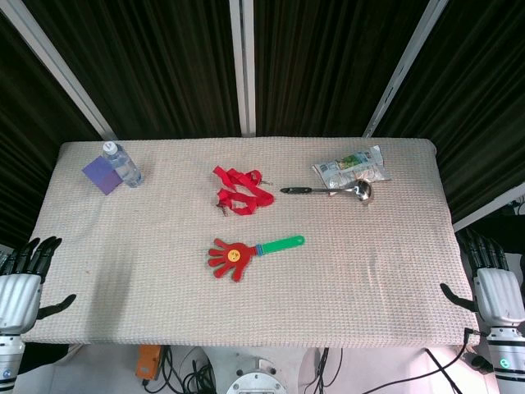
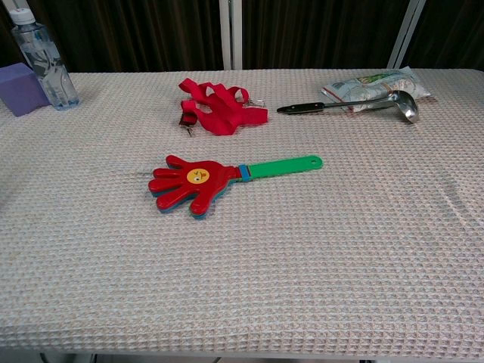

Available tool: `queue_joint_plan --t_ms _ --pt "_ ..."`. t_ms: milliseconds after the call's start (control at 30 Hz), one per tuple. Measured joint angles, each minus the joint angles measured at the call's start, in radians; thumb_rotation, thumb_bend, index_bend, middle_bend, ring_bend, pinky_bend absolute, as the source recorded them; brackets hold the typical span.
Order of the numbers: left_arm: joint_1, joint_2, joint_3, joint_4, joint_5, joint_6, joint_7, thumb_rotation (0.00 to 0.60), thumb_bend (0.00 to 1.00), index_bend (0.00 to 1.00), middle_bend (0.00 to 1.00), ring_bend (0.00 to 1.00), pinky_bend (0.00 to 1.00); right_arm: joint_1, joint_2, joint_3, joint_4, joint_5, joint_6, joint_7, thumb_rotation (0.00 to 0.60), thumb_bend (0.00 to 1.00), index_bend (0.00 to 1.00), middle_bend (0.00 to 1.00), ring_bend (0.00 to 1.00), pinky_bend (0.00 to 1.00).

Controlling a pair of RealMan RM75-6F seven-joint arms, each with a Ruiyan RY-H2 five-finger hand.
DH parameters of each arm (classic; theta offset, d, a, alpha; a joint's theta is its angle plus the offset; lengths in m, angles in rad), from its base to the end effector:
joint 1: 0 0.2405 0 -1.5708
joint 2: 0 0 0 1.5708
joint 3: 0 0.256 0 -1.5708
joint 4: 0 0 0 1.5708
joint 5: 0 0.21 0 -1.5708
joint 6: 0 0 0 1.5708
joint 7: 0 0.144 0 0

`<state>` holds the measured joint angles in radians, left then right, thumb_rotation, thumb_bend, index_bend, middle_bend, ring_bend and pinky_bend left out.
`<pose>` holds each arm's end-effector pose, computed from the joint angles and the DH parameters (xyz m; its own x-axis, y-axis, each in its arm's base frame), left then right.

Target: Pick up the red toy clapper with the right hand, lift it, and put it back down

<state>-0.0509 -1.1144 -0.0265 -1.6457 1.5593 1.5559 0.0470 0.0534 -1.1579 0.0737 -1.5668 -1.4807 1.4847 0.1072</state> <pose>-0.3006 0.1650 0.1605 0.4142 -0.0322 0.9096 0.9090 -0.0363 -0.4152 -0.3229 -0.1764 0.1553 0.2975 0.0136 0.9546 -0.9541 0.0399 0.2968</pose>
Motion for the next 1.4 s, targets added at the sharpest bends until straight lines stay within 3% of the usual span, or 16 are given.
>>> queue_joint_plan --t_ms 533,733,1000,1133,1400 --pt "0.009 -0.008 0.003 0.013 -0.001 0.01 -0.007 0.6 0.09 0.07 0.07 0.0 0.04 0.047 0.001 0.009 -0.004 -0.02 -0.052 0.042 0.6 0.12 0.0 0.0 0.0 0.0" --pt "0.009 -0.011 0.001 0.021 -0.009 0.006 -0.017 0.6 0.09 0.07 0.07 0.0 0.04 0.12 0.018 0.024 -0.049 -0.031 -0.145 0.049 0.6 0.11 0.0 0.0 0.0 0.0" --pt "0.0 -0.013 0.001 0.021 -0.003 -0.006 -0.016 0.6 0.09 0.07 0.07 0.0 0.04 0.285 0.008 0.084 -0.138 0.007 -0.348 0.048 0.6 0.11 0.0 0.0 0.0 0.0" --pt "-0.001 -0.012 -0.002 0.019 -0.009 -0.008 -0.015 0.6 0.09 0.07 0.07 0.0 0.04 0.396 -0.039 0.125 -0.163 0.068 -0.46 -0.012 0.6 0.11 0.0 0.0 0.0 0.0" --pt "0.002 -0.006 -0.002 0.018 -0.035 -0.022 -0.033 0.6 0.09 0.07 0.07 0.0 0.04 0.591 -0.255 0.183 -0.092 0.27 -0.594 -0.212 0.6 0.1 0.0 0.0 0.0 0.0"
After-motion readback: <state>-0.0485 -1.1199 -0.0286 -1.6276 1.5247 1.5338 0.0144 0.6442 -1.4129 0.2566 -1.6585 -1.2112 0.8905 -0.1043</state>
